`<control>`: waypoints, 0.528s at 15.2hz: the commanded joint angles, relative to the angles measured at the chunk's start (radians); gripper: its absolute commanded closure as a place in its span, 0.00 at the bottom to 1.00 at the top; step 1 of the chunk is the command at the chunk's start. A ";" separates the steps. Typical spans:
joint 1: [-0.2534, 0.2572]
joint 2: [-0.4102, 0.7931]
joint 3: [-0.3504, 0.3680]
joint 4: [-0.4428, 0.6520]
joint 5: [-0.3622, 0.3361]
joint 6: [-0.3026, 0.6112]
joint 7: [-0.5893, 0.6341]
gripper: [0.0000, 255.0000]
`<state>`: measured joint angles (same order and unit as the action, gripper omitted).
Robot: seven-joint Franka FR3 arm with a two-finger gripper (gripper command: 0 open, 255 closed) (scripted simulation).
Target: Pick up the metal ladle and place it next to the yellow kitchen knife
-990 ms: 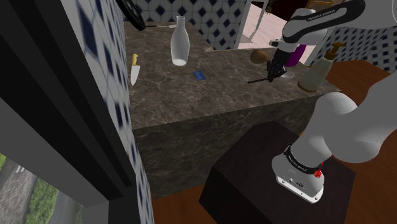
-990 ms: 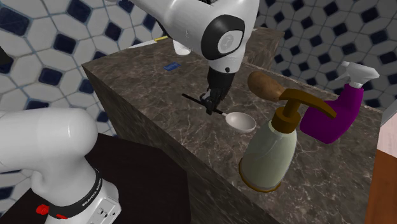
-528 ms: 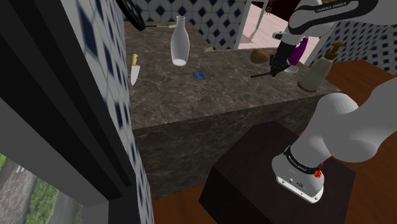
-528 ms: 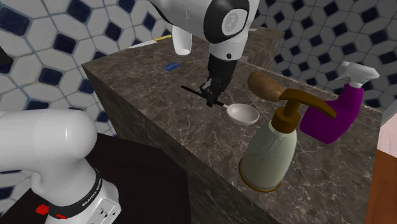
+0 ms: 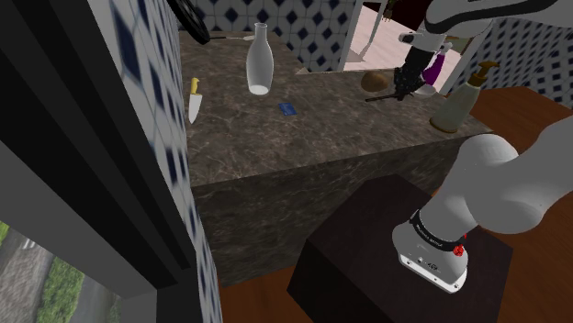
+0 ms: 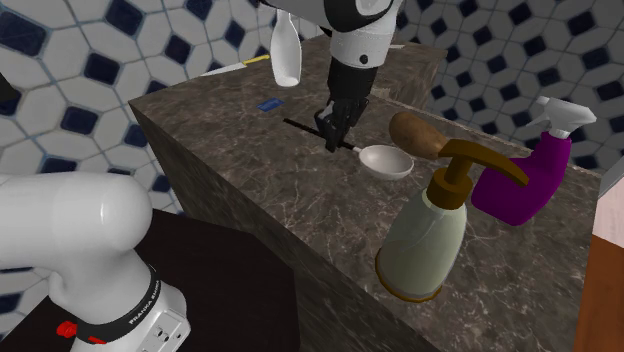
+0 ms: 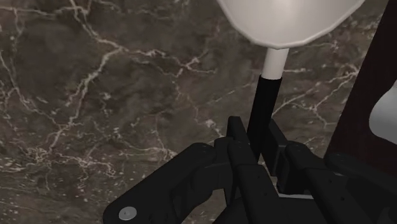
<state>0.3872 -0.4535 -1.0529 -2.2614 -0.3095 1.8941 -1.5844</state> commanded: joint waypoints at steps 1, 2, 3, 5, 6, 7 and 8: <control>-0.008 -0.011 0.016 0.016 -0.002 -0.028 0.004 1.00; 0.008 0.001 0.024 0.017 0.012 -0.021 0.021 1.00; 0.025 0.014 0.030 0.020 0.027 -0.014 0.037 1.00; 0.061 0.045 0.041 0.027 0.059 0.000 0.066 1.00; 0.080 0.061 0.044 0.033 0.076 0.007 0.079 1.00; 0.099 0.080 0.048 0.040 0.094 0.014 0.091 1.00; 0.119 0.099 0.050 0.047 0.113 0.020 0.101 1.00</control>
<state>0.4836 -0.3777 -1.0006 -2.2240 -0.2183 1.9059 -1.4915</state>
